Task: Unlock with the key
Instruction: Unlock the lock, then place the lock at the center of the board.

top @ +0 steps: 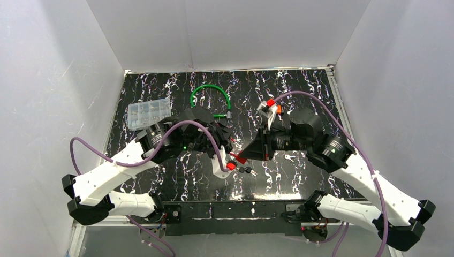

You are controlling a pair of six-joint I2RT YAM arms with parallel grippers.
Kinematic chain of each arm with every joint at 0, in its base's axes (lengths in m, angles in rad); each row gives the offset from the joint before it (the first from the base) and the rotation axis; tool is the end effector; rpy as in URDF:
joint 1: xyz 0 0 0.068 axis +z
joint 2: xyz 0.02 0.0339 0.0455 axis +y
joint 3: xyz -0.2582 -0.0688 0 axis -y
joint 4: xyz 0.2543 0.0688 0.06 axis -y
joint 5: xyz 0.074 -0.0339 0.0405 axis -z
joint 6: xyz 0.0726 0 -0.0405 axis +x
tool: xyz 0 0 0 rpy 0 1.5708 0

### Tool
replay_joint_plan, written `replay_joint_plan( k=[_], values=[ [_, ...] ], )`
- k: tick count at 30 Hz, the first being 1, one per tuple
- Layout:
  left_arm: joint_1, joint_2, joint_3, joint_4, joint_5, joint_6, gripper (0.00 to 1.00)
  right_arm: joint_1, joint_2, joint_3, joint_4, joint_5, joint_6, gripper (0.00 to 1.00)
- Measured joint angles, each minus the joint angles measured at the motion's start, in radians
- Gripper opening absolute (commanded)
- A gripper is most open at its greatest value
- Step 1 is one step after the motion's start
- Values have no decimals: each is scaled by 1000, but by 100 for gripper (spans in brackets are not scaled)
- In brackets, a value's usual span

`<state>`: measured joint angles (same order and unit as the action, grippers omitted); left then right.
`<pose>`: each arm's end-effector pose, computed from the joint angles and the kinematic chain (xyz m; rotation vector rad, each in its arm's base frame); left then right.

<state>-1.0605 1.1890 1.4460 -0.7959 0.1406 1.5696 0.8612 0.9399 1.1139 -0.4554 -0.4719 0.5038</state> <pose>0.1277 -0.2490 0.4009 2.0588 0.4514 0.1573 0.1320 0.2043 0.3866 -0.7209 1.9297 1.3395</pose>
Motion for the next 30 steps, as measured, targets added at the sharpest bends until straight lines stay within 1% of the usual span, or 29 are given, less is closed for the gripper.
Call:
replay_joint_plan(
  k=[7,8,9,10,12,13,14,15,16,19,23,27,28,30],
  values=[
    [40,-1,-3,51,-17,-37,0,3,-99,-103,-6,35,29,1],
    [43,-1,-7,58,-17,-40,2,3,-108,-108,-1,42,33,1],
    [46,-1,-13,65,-18,-46,11,3,-116,-112,3,49,37,1],
    [49,-1,-20,75,-22,-53,27,3,-120,-112,4,54,39,1],
    [52,-1,-39,107,-42,-77,44,3,-121,-112,6,61,42,1],
    [54,-2,-50,125,-63,-99,58,3,-120,-112,0,65,42,1],
    [58,-2,-61,141,-88,-128,79,3,-117,-112,-5,66,43,1],
    [61,-3,-73,158,-114,-168,95,3,-113,-112,-10,67,43,1],
    [66,-3,-82,170,-137,-197,98,3,-108,-112,-14,68,43,1],
    [97,-10,-121,213,-191,-336,98,3,-83,-112,-14,77,42,1],
    [184,-18,-149,233,-203,-504,98,3,-37,-108,-6,85,41,1],
    [339,-18,-119,236,-165,-706,98,3,22,-102,22,82,41,1],
    [382,-15,-94,226,-149,-758,98,2,41,-98,25,79,41,1],
    [491,1,1,193,-85,-888,98,3,87,-86,34,70,39,1]
  ],
)
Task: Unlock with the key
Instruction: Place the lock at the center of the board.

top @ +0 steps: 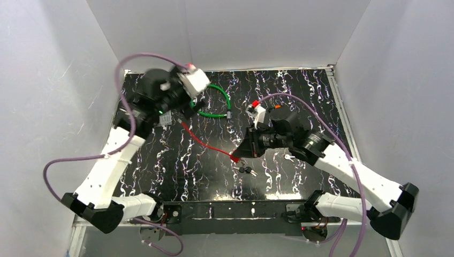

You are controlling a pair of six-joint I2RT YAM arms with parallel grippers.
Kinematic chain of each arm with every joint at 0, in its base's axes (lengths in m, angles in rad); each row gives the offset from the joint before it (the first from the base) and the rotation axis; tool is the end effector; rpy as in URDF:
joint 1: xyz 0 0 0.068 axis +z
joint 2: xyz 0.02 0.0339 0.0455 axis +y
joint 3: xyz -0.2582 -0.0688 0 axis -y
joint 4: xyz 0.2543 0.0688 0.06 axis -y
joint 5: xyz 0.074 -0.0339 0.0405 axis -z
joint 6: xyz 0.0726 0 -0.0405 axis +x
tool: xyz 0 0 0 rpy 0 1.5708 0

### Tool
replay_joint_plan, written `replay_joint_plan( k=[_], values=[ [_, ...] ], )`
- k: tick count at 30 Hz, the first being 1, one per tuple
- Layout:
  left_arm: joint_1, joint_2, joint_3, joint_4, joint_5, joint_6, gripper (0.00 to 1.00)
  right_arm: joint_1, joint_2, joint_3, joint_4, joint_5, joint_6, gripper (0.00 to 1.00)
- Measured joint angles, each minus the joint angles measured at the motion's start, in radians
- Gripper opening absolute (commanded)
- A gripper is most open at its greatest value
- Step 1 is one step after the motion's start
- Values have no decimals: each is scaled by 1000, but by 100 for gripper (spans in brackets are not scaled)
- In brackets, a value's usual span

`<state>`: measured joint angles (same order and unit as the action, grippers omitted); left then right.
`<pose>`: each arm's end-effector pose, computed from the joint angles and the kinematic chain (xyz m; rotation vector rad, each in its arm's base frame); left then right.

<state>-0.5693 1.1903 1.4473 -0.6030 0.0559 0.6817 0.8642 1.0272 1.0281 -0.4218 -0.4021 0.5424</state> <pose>0.2443 -0.1611 0.4262 1.1523 1.5312 0.0221 0.1532 0.2232 0.3372 -0.6349 2.1105 1.2553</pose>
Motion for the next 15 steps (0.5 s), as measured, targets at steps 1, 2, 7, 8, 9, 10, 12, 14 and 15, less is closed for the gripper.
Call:
replay_joint_plan(
  k=[1,2,7,8,9,10,12,14,15],
  values=[
    [53,10,58,-8,42,-66,98,0,29,7,5,-5,-2,1],
    [101,16,110,-8,81,-128,98,0,57,15,8,-11,-3,1],
    [230,-10,294,28,216,-388,98,0,236,65,42,-45,-16,1],
    [236,-25,313,36,230,-427,98,0,272,76,51,-49,-17,1],
    [240,-40,326,42,240,-460,98,0,311,90,61,-54,-19,1],
    [242,-53,340,43,243,-487,98,0,354,107,74,-59,-20,1],
    [243,-65,378,38,243,-526,98,0,452,157,94,-74,-22,1],
    [244,-61,421,21,237,-547,98,0,557,222,109,-85,-22,1],
    [245,-59,443,12,232,-553,98,0,621,266,116,-97,-21,1]
  ],
)
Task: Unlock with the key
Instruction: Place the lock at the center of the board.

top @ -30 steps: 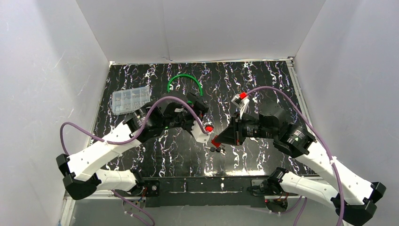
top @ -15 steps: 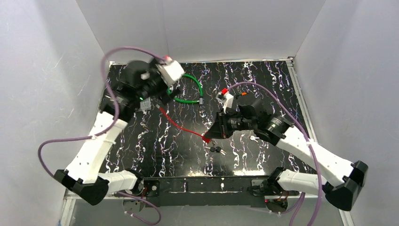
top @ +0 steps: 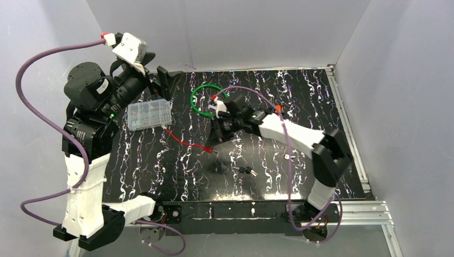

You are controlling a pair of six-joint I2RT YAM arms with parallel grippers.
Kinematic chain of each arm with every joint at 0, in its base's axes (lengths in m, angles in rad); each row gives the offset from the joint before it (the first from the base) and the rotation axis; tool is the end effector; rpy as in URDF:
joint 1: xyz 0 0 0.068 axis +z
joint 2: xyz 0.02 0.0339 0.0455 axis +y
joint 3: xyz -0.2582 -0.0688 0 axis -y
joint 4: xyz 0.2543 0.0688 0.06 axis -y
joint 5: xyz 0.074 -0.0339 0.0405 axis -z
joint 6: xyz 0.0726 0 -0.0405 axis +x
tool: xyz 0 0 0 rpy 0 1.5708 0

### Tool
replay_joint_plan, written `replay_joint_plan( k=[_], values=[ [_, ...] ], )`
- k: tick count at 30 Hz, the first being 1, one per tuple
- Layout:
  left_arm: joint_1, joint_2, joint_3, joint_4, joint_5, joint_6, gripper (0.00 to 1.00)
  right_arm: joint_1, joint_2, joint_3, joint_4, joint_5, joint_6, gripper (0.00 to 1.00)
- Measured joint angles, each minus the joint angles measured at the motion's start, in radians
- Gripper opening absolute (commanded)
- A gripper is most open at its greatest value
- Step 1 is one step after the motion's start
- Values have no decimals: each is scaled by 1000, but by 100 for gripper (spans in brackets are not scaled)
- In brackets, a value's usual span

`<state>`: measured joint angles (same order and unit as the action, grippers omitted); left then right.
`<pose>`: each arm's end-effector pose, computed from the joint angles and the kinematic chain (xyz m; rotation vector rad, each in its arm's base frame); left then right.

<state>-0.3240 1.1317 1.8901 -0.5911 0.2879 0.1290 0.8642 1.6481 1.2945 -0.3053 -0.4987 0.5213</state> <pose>0.1785 -0.0817 0.5896 0.5482 1.3101 -0.3631 0.2386 0.3330 0.2548 -0.7193 2.3614 1.2472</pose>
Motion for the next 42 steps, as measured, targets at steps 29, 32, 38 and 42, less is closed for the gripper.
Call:
replay_joint_plan(
  k=[29,32,38,42],
  values=[
    [2,4,-180,-106,-55,16,98,88,500,182,119,-44,7,72],
    [2,4,-195,-107,-44,20,98,92,487,181,130,-38,-2,77],
    [2,7,-195,-128,-30,33,98,86,433,174,82,32,-31,81],
    [2,12,-195,-150,-23,39,98,42,275,123,23,93,-38,83]
  ],
)
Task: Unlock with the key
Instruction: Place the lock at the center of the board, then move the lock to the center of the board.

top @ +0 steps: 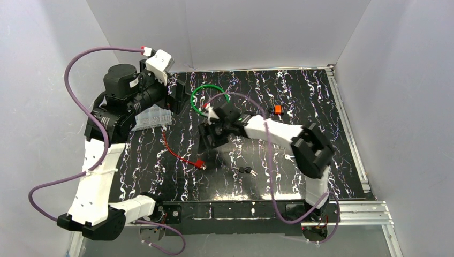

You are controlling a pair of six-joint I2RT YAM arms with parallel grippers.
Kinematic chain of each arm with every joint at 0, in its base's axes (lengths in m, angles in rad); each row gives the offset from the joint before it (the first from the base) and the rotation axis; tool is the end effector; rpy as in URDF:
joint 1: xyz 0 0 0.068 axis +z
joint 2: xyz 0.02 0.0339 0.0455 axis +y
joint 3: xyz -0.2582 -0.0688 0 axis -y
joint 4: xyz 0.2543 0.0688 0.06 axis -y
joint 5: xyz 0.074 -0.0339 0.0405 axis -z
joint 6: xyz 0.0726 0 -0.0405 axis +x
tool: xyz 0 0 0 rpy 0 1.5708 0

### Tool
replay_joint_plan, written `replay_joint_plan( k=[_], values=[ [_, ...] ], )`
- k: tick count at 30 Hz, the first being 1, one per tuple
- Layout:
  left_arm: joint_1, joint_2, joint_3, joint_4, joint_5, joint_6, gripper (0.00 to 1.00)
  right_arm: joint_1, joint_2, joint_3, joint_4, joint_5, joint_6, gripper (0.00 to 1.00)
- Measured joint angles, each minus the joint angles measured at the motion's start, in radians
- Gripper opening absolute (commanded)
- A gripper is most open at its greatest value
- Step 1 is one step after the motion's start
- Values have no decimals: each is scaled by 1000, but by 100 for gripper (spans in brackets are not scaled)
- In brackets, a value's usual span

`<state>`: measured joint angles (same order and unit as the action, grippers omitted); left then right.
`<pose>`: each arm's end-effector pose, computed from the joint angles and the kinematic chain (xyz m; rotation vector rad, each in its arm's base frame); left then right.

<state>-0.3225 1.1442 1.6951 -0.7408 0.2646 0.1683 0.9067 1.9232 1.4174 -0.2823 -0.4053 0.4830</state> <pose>0.2215 -0.0940 0.5056 0.6139 1.6566 -0.3447 0.2609 0.3798 0.1853 -0.7551 2.4722 1.0870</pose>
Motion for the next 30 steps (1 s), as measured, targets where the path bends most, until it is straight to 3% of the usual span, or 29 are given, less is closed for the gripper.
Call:
replay_joint_plan(
  k=[8,12,15,20,30],
  values=[
    [0,21,-4,-82,24,25,98,-224,-532,-208,-78,191,-7,78],
    [0,23,-34,-125,51,49,98,-418,-607,-233,-122,276,1,81],
    [0,23,-76,-148,74,79,98,-534,-515,-175,-181,367,-9,84],
    [0,52,-132,-176,115,132,98,-651,-228,61,-273,511,-52,86],
    [0,149,-166,-154,163,171,98,-753,164,500,-365,627,-131,84]
  ],
)
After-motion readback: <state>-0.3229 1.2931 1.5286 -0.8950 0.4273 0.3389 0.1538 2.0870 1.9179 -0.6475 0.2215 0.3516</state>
